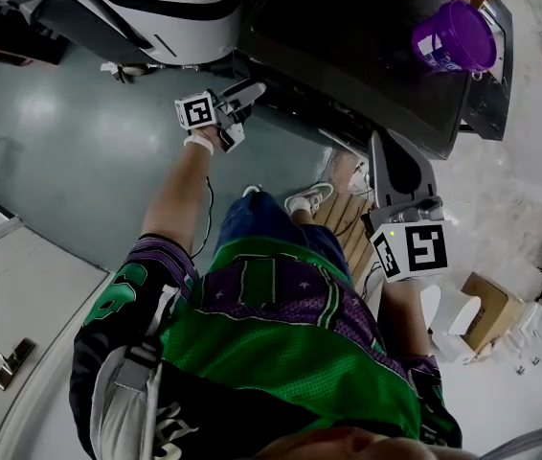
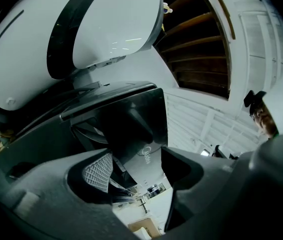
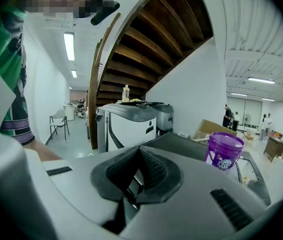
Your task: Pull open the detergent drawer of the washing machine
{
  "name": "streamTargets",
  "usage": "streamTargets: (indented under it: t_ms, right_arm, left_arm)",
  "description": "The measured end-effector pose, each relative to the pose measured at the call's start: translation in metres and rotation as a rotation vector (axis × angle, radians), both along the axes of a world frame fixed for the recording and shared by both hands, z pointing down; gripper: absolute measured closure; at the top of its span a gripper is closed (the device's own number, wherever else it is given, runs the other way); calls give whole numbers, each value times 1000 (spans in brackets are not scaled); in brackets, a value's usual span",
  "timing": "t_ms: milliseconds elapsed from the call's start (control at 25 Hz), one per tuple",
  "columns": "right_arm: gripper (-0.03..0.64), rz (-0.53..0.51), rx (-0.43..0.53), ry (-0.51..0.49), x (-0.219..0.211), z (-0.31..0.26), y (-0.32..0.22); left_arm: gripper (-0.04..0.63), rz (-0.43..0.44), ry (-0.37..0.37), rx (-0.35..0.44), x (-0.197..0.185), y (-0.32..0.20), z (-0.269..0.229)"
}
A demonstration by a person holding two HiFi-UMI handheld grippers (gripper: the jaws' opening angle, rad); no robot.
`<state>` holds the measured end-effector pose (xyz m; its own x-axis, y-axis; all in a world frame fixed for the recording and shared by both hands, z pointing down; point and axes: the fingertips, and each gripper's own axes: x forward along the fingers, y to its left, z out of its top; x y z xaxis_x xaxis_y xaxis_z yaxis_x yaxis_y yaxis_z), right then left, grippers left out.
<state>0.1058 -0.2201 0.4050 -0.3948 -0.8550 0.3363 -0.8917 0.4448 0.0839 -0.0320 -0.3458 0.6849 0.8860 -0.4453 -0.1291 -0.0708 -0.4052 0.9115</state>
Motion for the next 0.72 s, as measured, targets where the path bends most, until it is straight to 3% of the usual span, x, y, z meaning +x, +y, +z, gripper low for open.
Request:
streamTargets:
  t_ms: [240, 720]
  right_arm:
    - [615, -2, -8, -4, -3, 0, 4]
    - [615, 15, -28, 8, 1, 8, 2]
  left_arm:
    - [302, -27, 10, -4, 0, -5, 1]
    - [304, -68, 156, -43, 2, -11, -5]
